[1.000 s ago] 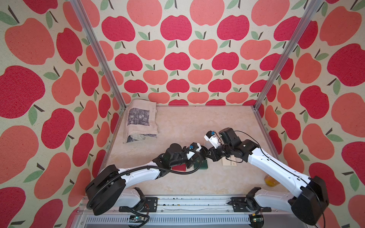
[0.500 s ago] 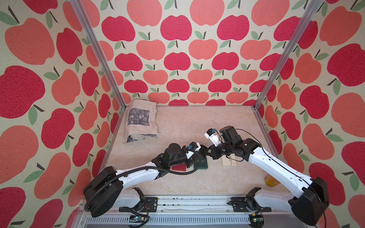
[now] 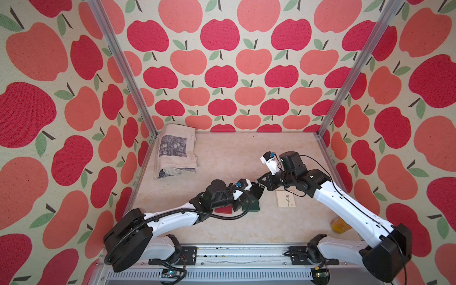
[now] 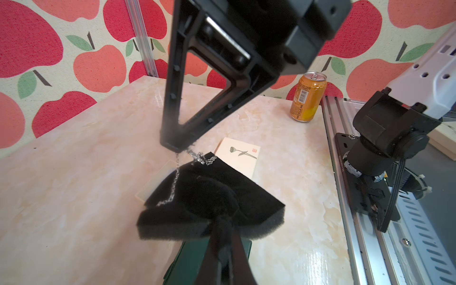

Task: Take the necklace out of the lift-off lid jewelry box
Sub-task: Pick up the necklace from the inner lining.

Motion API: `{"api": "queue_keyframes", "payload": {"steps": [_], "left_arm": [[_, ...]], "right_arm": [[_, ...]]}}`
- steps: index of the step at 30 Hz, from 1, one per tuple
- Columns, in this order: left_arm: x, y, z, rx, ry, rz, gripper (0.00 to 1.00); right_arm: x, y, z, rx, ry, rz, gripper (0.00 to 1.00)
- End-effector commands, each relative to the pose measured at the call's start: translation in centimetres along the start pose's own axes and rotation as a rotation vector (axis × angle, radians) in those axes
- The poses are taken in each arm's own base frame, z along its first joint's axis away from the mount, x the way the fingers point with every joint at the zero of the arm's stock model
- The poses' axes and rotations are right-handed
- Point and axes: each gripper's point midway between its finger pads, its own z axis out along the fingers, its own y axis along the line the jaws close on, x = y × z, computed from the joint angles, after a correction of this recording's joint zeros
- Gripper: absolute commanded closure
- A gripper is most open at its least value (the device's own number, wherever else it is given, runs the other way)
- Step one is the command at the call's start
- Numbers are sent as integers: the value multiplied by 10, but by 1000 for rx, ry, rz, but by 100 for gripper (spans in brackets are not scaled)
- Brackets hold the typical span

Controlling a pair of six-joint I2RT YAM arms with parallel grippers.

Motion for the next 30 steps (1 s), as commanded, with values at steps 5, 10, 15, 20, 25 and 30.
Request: {"api": "queue_keyframes", "payload": {"steps": [5, 10, 15, 20, 25, 30], "left_arm": [[-5, -18, -6, 86, -14, 25, 100], [-6, -29, -6, 153, -5, 18, 100], [-7, -37, -5, 190, -1, 17, 100], [-9, -47, -6, 233, -16, 13, 100], [-11, -49, -6, 235, -20, 21, 100], [-5, -34, -4, 143, 1, 19, 100]], "right_arm": [[-24, -11, -5, 59, -58, -15, 98], [-33, -19, -7, 90, -77, -15, 98], [-43, -28, -7, 125, -91, -15, 98], [-51, -38, -5, 148, -106, -1, 98], [-57, -48, -1, 176, -110, 8, 98], [-66, -63, -1, 212, -121, 15, 98]]}}
